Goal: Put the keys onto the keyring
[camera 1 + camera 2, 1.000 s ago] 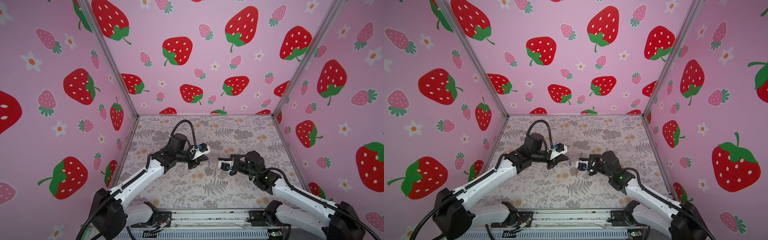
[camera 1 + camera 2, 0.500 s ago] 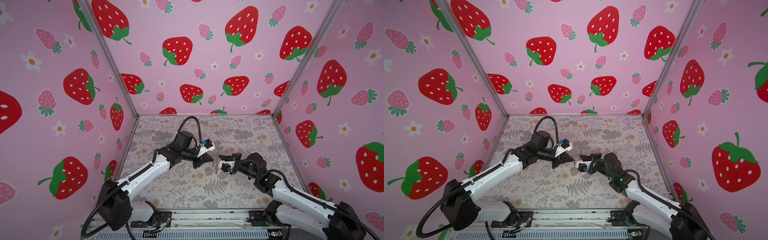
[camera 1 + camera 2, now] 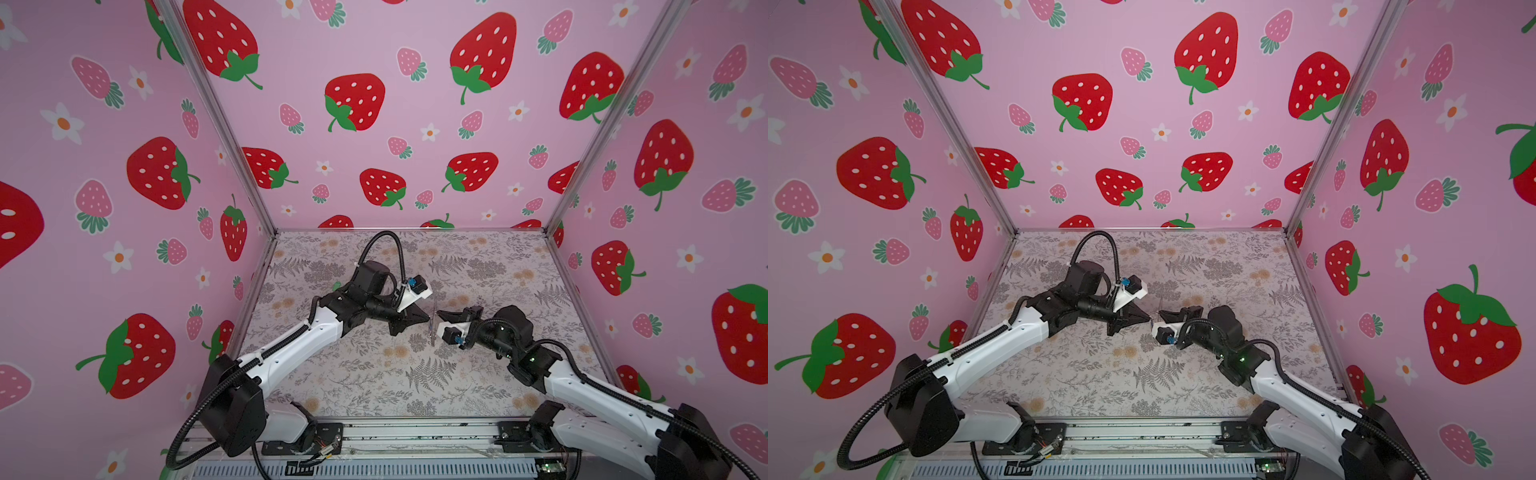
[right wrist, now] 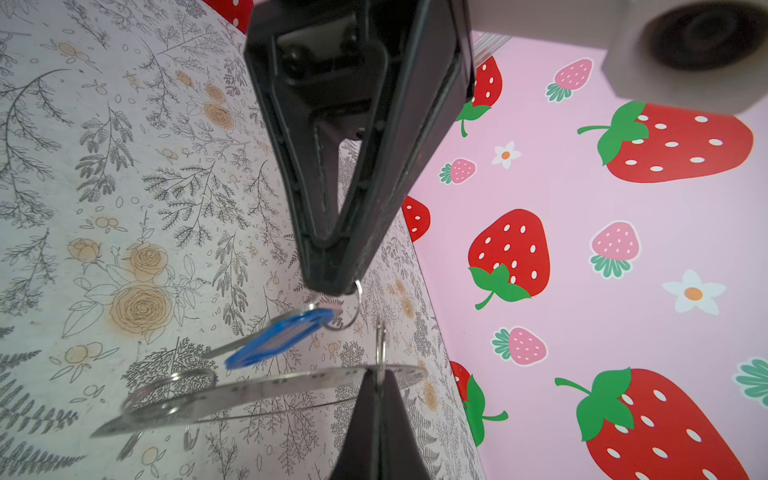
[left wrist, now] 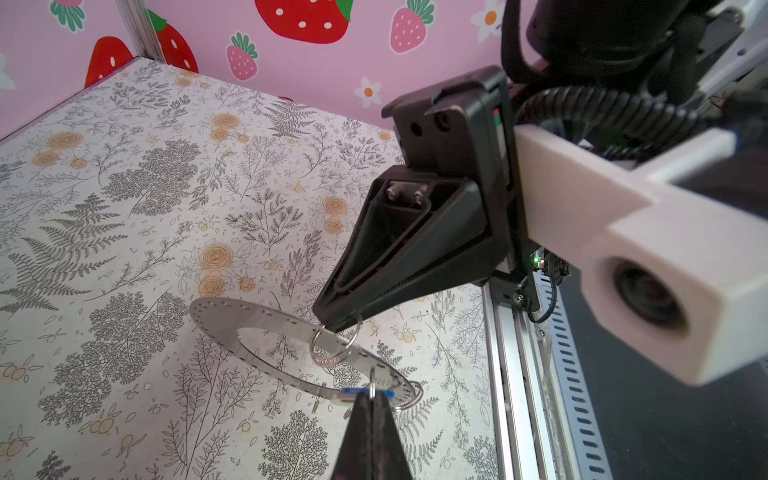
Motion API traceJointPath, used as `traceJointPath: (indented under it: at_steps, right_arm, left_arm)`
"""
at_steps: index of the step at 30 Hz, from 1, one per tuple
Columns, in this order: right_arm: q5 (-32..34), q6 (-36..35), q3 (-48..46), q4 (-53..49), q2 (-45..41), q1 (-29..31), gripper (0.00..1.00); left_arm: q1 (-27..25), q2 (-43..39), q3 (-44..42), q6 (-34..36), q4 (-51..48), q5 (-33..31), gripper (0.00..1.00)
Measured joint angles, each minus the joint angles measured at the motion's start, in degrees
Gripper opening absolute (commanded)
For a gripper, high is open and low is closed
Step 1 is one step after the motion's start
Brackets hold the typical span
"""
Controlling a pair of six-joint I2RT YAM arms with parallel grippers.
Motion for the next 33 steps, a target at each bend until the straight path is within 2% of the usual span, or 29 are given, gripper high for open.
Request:
traceJointPath:
  at_steps: [33]
  right_arm:
    - [0.8,1.1,0.0,-1.5,-0.9,0.1,0.00]
  left_arm:
    - [-0.8,1.4,3.1,0.6,-3.1,-1.5,0.00]
